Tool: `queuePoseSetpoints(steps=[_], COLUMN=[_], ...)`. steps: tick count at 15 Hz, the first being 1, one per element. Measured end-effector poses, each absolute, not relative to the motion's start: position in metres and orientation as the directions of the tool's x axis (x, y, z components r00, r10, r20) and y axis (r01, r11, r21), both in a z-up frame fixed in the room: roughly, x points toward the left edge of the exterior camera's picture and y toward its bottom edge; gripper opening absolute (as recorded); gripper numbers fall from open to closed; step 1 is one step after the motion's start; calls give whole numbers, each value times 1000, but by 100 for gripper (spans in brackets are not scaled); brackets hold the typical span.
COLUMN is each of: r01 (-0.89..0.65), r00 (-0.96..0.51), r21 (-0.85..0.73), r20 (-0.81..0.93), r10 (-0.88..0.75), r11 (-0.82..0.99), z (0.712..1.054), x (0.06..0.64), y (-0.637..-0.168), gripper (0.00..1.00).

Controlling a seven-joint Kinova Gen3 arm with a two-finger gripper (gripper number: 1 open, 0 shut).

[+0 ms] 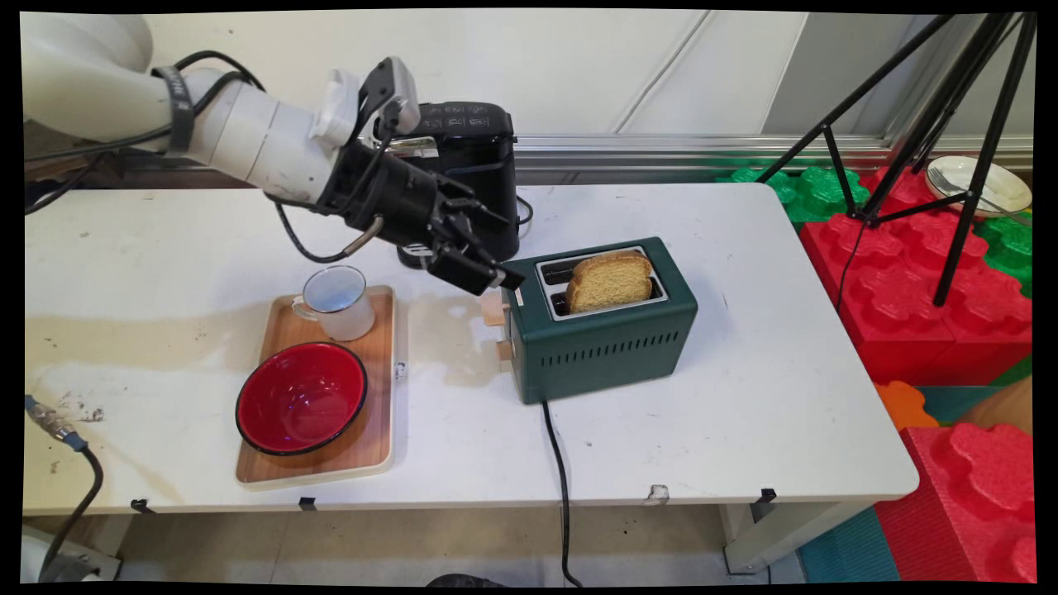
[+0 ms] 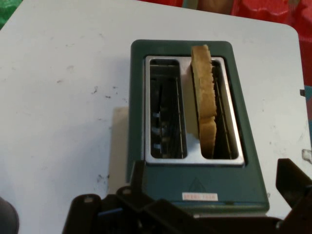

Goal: Press the toaster switch

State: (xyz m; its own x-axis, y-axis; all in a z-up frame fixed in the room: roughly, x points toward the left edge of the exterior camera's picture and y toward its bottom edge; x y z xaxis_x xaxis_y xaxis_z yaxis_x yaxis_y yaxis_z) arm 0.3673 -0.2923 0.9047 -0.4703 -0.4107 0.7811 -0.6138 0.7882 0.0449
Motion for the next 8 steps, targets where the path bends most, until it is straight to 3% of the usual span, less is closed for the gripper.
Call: queuePoseSetpoints(steps=[3,4,8], r01=[-617,-618,-627], r00=[-469,-469,-471], r21=[43,42,36], r20=[781,781,778], r10=[-411,-412,-416], r11=[786,785,778], z=[902,901,899], x=[371,372,378], y=[-283,-282,-274], gripper=[100,0,0])
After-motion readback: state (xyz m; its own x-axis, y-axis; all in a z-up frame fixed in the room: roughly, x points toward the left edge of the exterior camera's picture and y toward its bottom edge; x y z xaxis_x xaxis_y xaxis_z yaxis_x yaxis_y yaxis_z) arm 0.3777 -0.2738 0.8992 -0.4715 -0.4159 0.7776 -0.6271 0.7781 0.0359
